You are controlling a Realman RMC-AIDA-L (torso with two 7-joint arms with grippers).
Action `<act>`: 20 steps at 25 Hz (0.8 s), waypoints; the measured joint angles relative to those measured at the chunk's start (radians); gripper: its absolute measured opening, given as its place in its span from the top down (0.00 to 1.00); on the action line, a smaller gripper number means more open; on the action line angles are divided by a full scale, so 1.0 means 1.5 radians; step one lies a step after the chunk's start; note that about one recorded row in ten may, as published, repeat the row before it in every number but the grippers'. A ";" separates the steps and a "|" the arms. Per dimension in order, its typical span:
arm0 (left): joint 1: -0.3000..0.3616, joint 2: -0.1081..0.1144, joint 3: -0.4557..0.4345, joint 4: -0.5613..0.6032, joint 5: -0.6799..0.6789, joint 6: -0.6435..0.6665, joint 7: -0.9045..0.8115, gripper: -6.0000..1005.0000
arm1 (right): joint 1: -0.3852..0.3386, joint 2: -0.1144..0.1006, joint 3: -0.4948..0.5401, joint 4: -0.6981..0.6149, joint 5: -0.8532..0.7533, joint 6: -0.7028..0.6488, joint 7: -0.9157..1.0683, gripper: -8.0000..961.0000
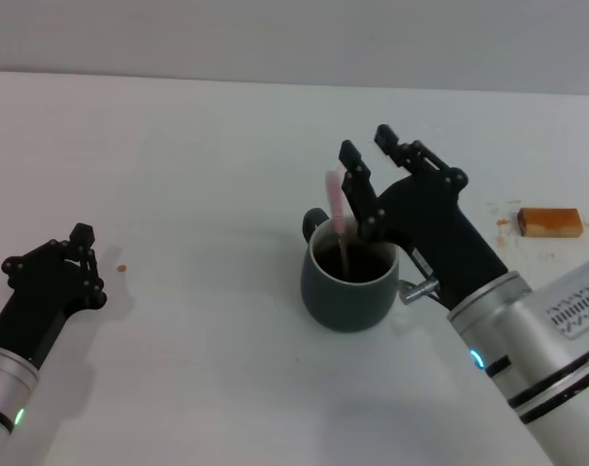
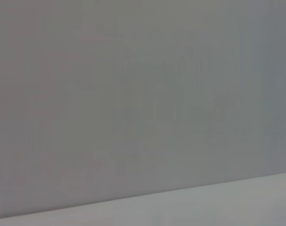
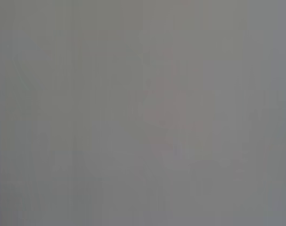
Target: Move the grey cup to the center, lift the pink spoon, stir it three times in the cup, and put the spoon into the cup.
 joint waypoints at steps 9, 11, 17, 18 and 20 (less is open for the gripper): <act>-0.003 0.001 -0.006 0.003 -0.001 0.002 0.000 1.00 | -0.043 0.005 0.049 -0.054 0.007 -0.093 -0.005 0.69; -0.002 0.002 -0.010 0.005 -0.001 0.007 0.000 1.00 | -0.065 0.004 0.072 -0.073 0.024 -0.130 -0.005 0.53; 0.006 0.002 -0.014 0.009 -0.001 0.015 0.000 1.00 | -0.130 0.002 0.136 -0.091 0.072 -0.158 -0.028 0.22; 0.007 0.002 -0.014 0.009 -0.001 0.015 0.000 1.00 | -0.135 0.003 0.138 -0.099 0.072 -0.162 -0.029 0.21; 0.009 0.002 -0.016 0.009 -0.001 0.016 0.000 1.00 | -0.143 0.004 0.135 -0.117 0.073 -0.174 -0.029 0.19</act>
